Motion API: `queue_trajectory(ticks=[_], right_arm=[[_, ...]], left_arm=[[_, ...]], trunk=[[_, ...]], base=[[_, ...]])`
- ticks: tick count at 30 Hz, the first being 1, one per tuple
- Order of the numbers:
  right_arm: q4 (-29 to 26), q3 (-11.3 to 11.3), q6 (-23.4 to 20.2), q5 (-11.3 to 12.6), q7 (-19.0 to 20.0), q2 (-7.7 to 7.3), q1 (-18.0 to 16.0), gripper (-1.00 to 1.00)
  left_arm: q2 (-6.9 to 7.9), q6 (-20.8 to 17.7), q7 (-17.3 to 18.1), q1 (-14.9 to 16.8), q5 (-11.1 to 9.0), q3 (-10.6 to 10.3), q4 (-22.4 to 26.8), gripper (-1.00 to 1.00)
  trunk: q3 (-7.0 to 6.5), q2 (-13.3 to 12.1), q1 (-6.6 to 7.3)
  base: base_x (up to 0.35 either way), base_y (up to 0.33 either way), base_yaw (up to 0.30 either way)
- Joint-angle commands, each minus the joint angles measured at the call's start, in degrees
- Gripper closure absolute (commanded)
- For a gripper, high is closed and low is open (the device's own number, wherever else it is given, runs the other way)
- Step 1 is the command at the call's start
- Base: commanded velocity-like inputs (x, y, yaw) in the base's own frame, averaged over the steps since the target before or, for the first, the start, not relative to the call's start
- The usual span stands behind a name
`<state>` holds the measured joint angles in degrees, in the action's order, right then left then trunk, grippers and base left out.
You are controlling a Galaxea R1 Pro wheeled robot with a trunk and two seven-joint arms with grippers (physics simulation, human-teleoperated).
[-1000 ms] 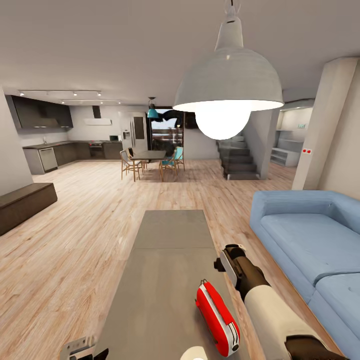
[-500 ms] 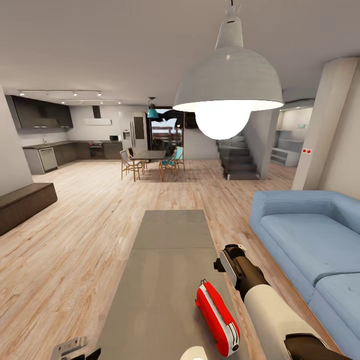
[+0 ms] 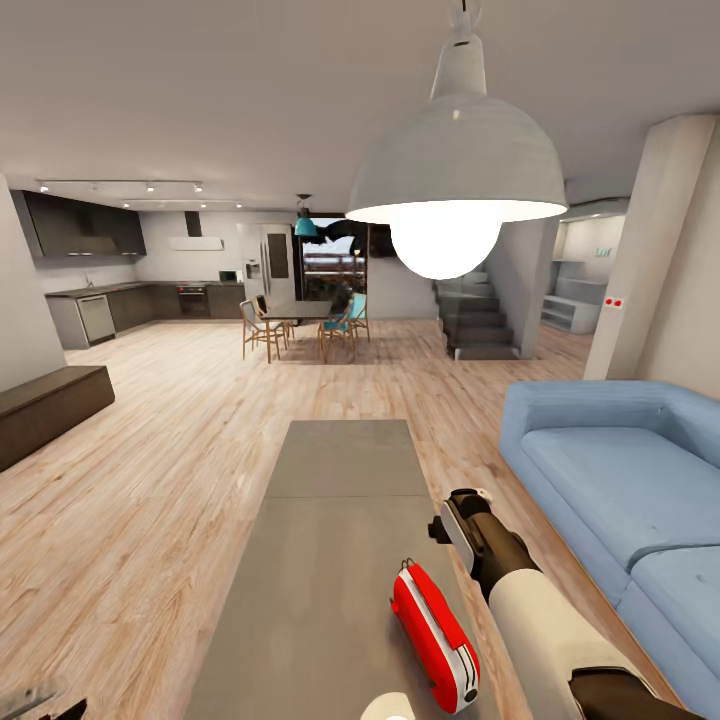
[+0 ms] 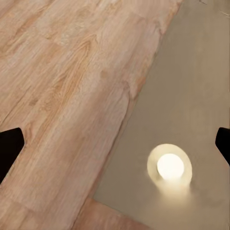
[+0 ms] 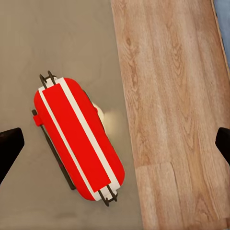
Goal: Turn on the radio receiver that's on the table in the living room.
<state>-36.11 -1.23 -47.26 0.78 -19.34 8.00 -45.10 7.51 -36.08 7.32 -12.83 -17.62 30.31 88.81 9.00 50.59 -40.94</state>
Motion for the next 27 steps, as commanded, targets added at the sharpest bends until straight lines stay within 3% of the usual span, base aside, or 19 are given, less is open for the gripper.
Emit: queue_trajectory(ticks=[1, 8, 13, 27], right_arm=[[0.01, 0.00, -0.01, 0.00, 0.00, 0.00, 0.00, -1.00], [0.03, -0.07, -0.02, 0.01, 0.00, 0.00, 0.01, -1.00], [0.00, -0.04, -0.02, 0.01, -0.06, 0.00, 0.01, -1.00], [-0.26, 0.13, -0.12, -0.30, -0.01, 0.23, -0.09, -1.00]], left_arm=[[0.04, 0.02, 0.04, 0.00, -0.05, 0.87, -0.01, -1.00], [0.46, 0.05, 0.29, 0.00, -0.05, 2.42, 0.01, -1.00], [1.31, 0.05, 0.32, 0.00, -0.08, 2.68, -0.03, -1.00], [1.37, 0.09, 0.32, 0.00, -0.10, 2.65, -0.02, -1.00]], trunk=[[0.00, 0.00, 0.00], [0.00, 0.00, 0.00], [0.00, 0.00, 0.00], [0.00, 0.00, 0.00]], base=[[0.000, 0.000, 0.000], [0.000, 0.000, 0.000], [0.000, 0.000, 0.000], [0.000, 0.000, 0.000]])
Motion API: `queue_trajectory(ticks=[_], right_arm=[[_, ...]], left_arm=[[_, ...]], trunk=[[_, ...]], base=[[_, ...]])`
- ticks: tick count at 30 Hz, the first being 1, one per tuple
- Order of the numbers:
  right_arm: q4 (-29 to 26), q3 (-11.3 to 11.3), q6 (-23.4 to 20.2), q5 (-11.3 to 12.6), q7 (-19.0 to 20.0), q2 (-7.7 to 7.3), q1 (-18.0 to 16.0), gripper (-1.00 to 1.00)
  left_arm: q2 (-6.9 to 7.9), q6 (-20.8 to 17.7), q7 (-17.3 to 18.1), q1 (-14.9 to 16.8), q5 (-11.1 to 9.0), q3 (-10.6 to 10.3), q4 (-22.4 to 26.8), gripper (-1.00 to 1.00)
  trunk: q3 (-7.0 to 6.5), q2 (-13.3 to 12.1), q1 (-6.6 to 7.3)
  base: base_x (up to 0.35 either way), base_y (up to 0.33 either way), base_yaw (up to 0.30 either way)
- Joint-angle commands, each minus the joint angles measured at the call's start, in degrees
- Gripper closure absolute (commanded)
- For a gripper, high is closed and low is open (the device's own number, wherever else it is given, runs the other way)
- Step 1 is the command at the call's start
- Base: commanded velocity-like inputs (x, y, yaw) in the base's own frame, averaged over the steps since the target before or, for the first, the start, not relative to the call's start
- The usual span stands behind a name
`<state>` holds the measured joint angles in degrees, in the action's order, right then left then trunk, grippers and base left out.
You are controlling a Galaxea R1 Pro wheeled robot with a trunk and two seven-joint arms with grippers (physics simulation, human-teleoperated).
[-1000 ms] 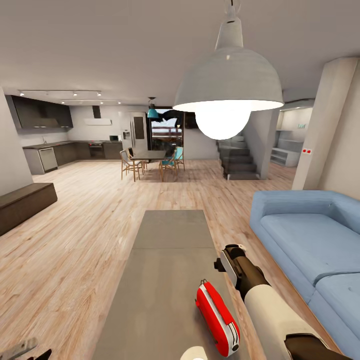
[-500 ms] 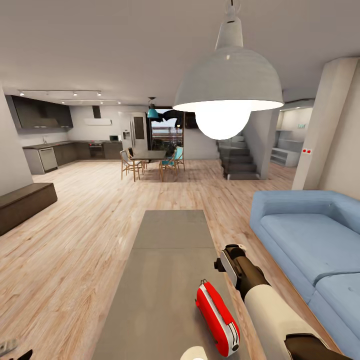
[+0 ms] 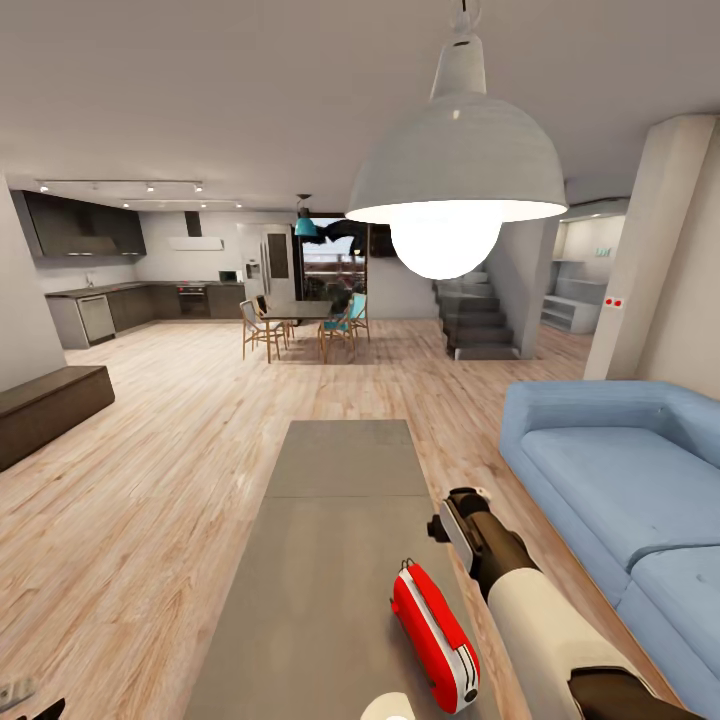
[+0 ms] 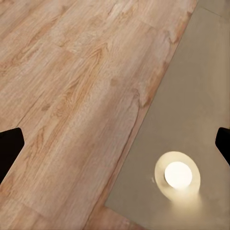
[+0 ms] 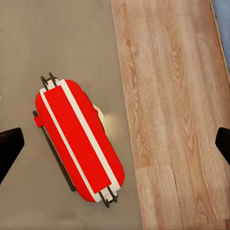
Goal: Turn on the radio receiver that's on the table in the living room.
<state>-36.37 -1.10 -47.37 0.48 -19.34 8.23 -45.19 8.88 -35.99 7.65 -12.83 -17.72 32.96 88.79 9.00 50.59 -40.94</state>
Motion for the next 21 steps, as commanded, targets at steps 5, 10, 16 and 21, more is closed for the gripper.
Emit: queue_trajectory(ticks=[5, 10, 16, 21], right_arm=[[-0.19, 0.04, -0.01, 0.05, 0.01, 0.07, -0.13, -1.00], [-0.41, 0.03, -0.06, 0.11, 0.08, 0.25, -0.42, -1.00], [-0.51, -0.03, -0.09, 0.16, 0.09, 0.65, -1.16, -1.00], [-0.50, 0.03, -0.09, 0.15, 0.10, 0.80, -1.28, -1.00]], left_arm=[[-0.02, 0.04, 0.00, 0.00, -0.02, 0.00, 0.00, -1.00], [-0.01, 0.00, 0.00, 0.00, -0.02, -0.02, -0.01, -1.00], [0.00, -0.03, 0.00, 0.00, 0.03, 0.00, -0.02, -1.00], [0.04, -0.04, 0.00, 0.00, 0.01, 0.00, -0.02, -1.00]], trunk=[[0.00, 0.00, 0.00], [0.00, 0.00, 0.00], [0.00, 0.00, 0.00], [0.90, 2.01, -1.10]], base=[[0.000, 0.000, 0.000], [0.000, 0.000, 0.000], [0.000, 0.000, 0.000], [0.000, 0.000, 0.000]])
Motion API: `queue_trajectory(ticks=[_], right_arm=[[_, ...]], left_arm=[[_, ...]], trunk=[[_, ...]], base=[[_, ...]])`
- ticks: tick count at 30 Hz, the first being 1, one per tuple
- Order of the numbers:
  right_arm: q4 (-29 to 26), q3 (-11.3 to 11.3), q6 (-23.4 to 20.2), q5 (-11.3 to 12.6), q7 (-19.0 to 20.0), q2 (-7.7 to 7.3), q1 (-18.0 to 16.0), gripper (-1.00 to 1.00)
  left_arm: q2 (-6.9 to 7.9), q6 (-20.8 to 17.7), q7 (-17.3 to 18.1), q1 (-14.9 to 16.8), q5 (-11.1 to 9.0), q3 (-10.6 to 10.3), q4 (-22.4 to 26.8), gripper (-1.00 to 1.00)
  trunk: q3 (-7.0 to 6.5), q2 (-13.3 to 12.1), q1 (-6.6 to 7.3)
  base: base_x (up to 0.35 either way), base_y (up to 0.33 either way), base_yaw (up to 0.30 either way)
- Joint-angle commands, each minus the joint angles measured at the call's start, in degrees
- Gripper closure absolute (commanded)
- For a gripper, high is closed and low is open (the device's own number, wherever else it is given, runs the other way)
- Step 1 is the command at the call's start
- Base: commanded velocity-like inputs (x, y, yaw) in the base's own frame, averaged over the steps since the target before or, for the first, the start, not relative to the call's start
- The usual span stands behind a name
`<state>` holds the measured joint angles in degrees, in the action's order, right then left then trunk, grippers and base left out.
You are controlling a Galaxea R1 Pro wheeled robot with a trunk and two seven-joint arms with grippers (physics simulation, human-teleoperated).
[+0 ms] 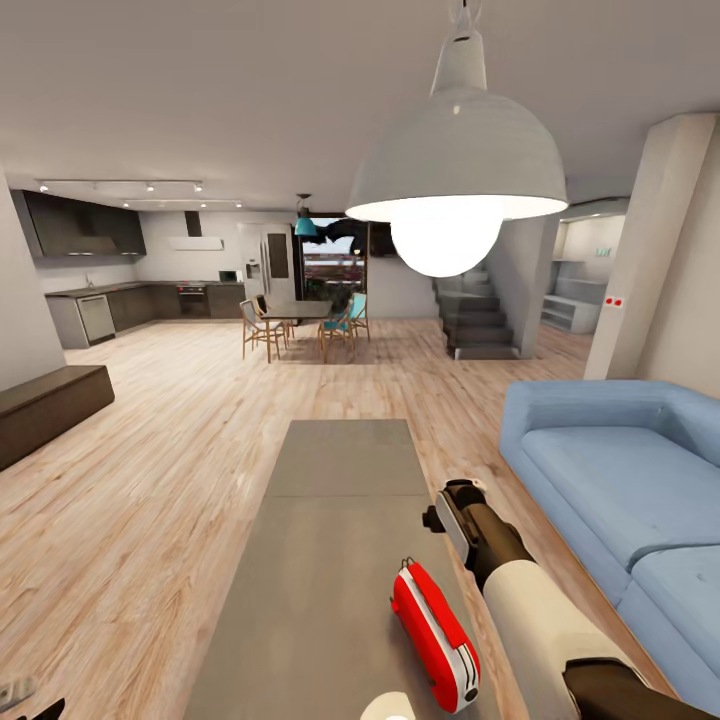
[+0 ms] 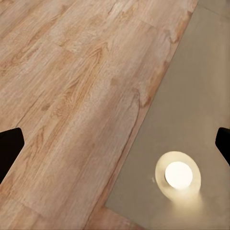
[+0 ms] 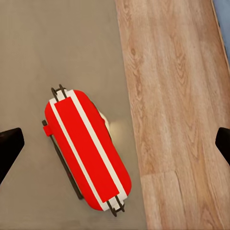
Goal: Turn on the radio receiver that's on the table in the living room.
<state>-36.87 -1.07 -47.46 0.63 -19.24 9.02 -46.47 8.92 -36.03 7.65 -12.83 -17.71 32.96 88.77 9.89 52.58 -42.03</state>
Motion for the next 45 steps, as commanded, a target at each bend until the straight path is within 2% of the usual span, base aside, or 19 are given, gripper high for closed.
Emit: queue_trajectory(ticks=[1, 9, 18, 45], right_arm=[[0.00, 0.01, 0.00, 0.00, 0.00, 0.01, -0.01, -1.00], [0.04, 0.02, 0.00, 0.04, -0.01, 0.03, -0.02, -1.00], [0.04, -0.03, 0.00, 0.06, 0.05, 0.03, -0.03, -1.00], [0.13, -0.06, 0.00, 0.07, 0.08, 0.03, -0.03, -1.00]], left_arm=[[0.00, 0.00, 0.00, 0.00, 0.02, 0.02, 0.00, -1.00], [0.03, 0.00, 0.00, -0.02, 0.01, 0.01, 0.01, -1.00], [-0.03, 0.00, 0.00, 0.00, 0.01, 0.09, 0.03, -1.00], [0.01, 0.00, 0.00, 0.00, -0.04, 0.07, 0.05, -1.00]], trunk=[[0.19, 0.42, -0.23], [1.62, 3.63, -1.98], [1.62, 3.63, -1.98], [6.47, 14.46, -7.91]], base=[[0.000, 0.000, 0.000], [0.000, 0.000, 0.000], [0.000, 0.000, 0.000], [0.000, 0.000, 0.000]])
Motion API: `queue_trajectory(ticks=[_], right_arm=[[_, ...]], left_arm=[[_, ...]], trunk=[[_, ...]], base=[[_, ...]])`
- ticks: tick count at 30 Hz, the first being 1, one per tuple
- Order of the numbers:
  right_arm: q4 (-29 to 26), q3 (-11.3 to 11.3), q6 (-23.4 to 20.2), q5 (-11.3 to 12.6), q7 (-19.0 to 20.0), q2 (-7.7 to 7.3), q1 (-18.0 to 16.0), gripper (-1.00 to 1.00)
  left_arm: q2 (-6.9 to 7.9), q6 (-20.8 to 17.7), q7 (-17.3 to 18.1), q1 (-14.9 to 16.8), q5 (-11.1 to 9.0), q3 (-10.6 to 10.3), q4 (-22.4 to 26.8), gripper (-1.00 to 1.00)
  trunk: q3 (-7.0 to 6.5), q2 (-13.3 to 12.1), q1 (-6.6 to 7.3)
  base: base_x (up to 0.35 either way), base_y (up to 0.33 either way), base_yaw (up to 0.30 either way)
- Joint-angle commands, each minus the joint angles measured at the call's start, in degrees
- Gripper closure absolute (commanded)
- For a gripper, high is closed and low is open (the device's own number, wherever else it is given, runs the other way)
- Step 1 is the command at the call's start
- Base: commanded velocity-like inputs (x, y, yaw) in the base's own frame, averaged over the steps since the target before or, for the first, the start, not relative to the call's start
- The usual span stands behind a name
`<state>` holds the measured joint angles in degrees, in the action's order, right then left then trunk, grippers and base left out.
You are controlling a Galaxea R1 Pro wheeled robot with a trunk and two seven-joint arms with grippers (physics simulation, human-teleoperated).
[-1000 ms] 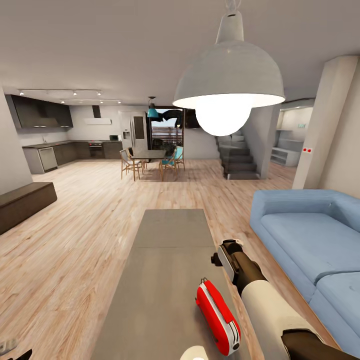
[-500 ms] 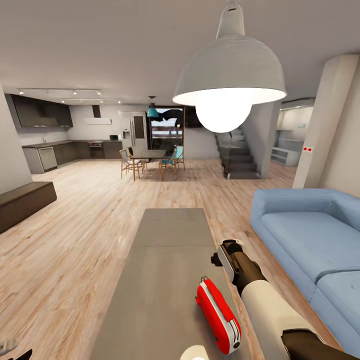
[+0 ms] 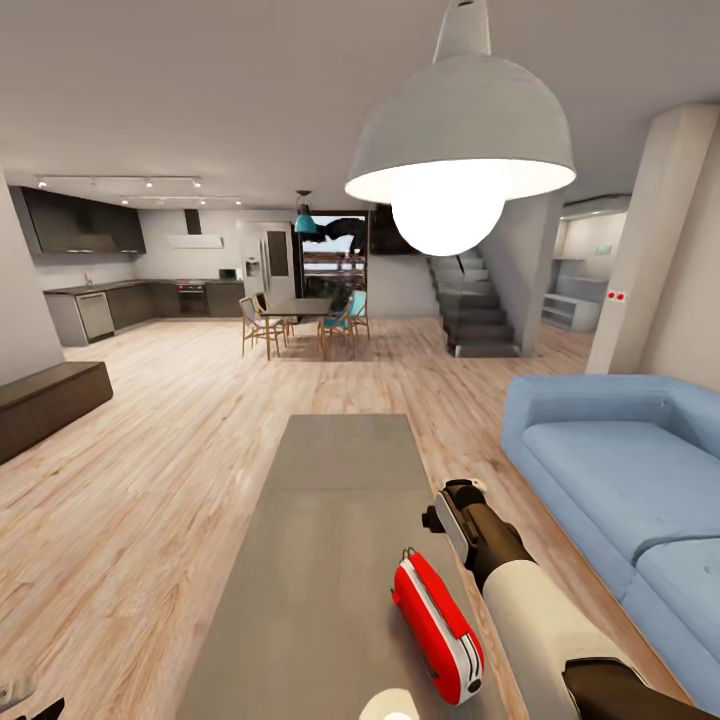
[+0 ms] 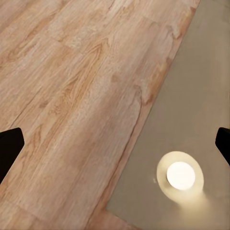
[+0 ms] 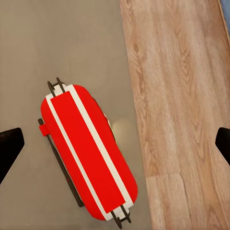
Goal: Turn on the radio receiver that's on the table in the living room.
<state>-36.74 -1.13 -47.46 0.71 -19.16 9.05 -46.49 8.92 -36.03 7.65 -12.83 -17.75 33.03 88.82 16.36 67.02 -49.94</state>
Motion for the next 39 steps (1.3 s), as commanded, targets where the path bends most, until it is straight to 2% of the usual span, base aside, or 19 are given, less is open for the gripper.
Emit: queue_trajectory(ticks=[1, 3, 13, 39], right_arm=[[0.00, 0.00, 0.00, -0.01, 0.00, 0.00, 0.00, -1.00], [0.00, -0.01, 0.00, -0.01, 0.00, 0.00, 0.00, -1.00], [0.00, 0.06, -0.04, -0.01, 0.00, 0.00, 0.00, -1.00], [0.06, 0.08, -0.09, -0.01, 0.00, 0.00, 0.00, -1.00]], left_arm=[[0.00, 0.00, 0.00, 0.00, 0.01, 0.01, -0.02, -1.00], [0.02, 0.00, 0.00, 0.00, 0.00, 0.01, -0.01, -1.00], [-0.04, 0.00, 0.00, 0.00, 0.01, 0.01, -0.02, -1.00], [0.04, 0.00, 0.00, 0.00, 0.04, 0.01, 0.02, -1.00]], trunk=[[0.18, 0.42, -0.23], [0.54, 1.22, -0.67], [0.54, 1.22, -0.67], [5.21, 11.65, -6.38]], base=[[0.000, 0.000, 0.000], [0.000, 0.000, 0.000], [0.000, 0.000, 0.000], [0.000, 0.000, 0.000]])
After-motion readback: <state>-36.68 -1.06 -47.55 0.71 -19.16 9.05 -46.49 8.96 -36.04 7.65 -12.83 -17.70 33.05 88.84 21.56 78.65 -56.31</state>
